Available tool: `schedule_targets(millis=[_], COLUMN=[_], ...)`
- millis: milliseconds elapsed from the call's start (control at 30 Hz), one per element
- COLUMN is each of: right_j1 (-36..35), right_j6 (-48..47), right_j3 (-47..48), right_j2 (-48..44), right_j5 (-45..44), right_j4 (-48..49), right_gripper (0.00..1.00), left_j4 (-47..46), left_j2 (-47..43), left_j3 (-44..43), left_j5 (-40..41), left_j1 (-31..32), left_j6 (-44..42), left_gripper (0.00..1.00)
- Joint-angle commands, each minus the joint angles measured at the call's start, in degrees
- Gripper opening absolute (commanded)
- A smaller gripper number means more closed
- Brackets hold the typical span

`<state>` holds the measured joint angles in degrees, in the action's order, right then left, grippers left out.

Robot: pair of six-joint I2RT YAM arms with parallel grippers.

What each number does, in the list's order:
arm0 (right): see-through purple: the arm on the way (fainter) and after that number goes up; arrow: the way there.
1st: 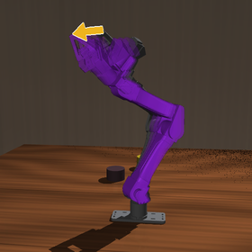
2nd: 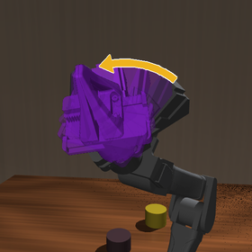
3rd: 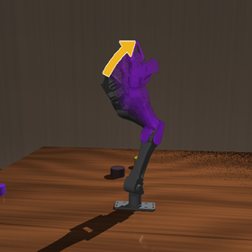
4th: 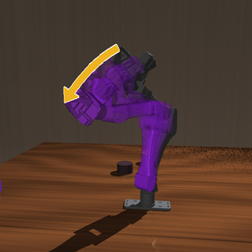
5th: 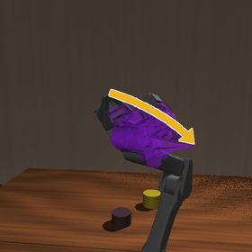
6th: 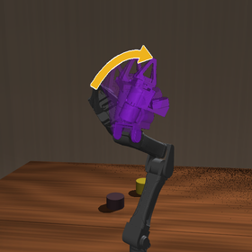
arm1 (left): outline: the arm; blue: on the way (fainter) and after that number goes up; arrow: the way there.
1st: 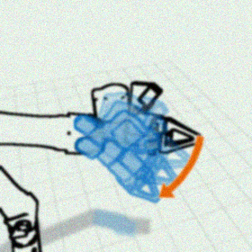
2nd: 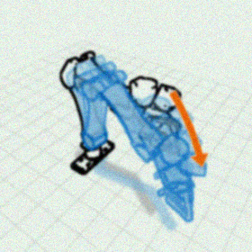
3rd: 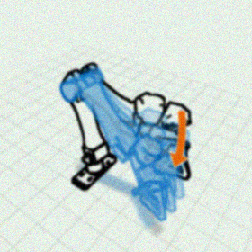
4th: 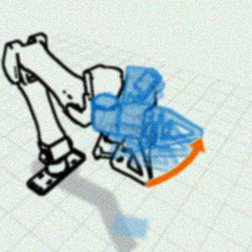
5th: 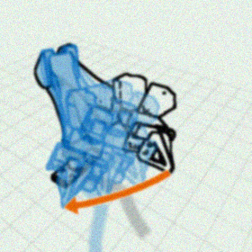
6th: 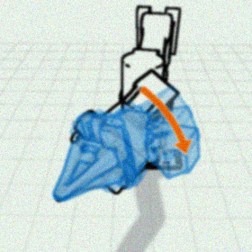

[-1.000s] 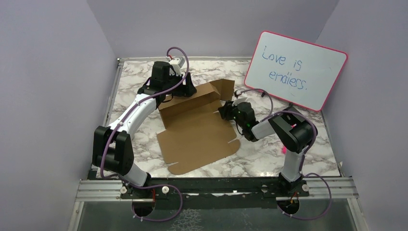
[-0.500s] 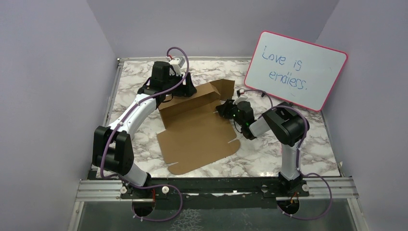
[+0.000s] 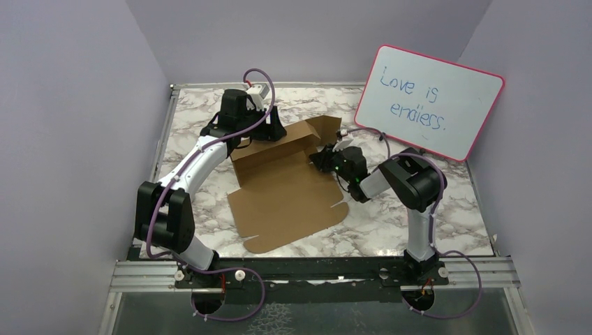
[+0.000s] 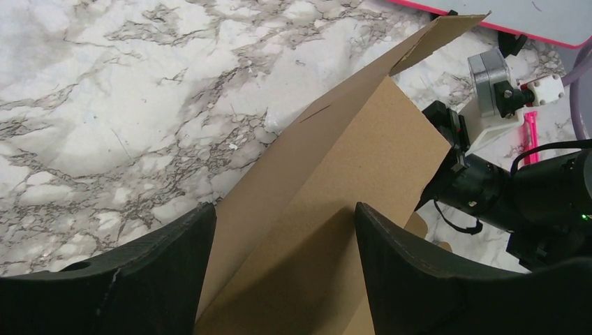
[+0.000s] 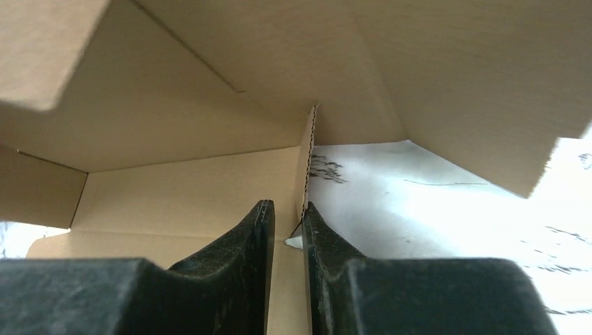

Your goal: Fold the paper box

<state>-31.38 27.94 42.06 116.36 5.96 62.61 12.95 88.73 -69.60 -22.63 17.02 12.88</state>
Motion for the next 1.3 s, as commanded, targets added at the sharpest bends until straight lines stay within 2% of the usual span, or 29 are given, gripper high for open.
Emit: schedule_targets(millis=[0, 400, 533, 600, 767, 1000, 1267], right_j1=[-2.35, -9.03, -10.18, -10.20, -9.82, -5.07, 5.73], right_j6=[-6.34, -19.96, -22.03, -22.45, -26.08, -30.78, -32.33], right_j3=[1.19, 6.09, 5.05, 2.95, -0.54, -2.13, 1.70], right_j2=[-0.78, -2.72, -2.73, -3.96, -10.25, -18.29, -21.86], right_j5=[2.08, -5.64, -8.56, -8.99, -9.61, -3.44, 8.25], right_j4=[2.23, -9.02, -8.04, -6.10, -7.79, -16.00, -22.13], right_gripper=[0.25, 0.25, 0.26, 0.28, 0.43, 0.54, 0.60], left_j4=[0.83, 1.72, 1.95, 2.11, 2.69, 2.95, 3.95], left_j2=[0.84, 0.75, 0.66, 0.50, -0.35, -2.76, -4.12], left_j3=[0.26, -0.14, -0.26, -0.35, -0.69, -0.71, -1.05], left_j5=[-2.62, -2.68, -2.70, -2.59, -1.69, 0.09, 1.23], left_j1=[0.21, 0.13, 0.01, -0.13, -0.67, -1.37, -1.46], left_j6=[0.37, -0.25, -0.45, -0.81, -1.85, -3.30, -5.57], left_gripper=[0.73, 0.73, 0.74, 0.74, 0.74, 0.75, 0.78])
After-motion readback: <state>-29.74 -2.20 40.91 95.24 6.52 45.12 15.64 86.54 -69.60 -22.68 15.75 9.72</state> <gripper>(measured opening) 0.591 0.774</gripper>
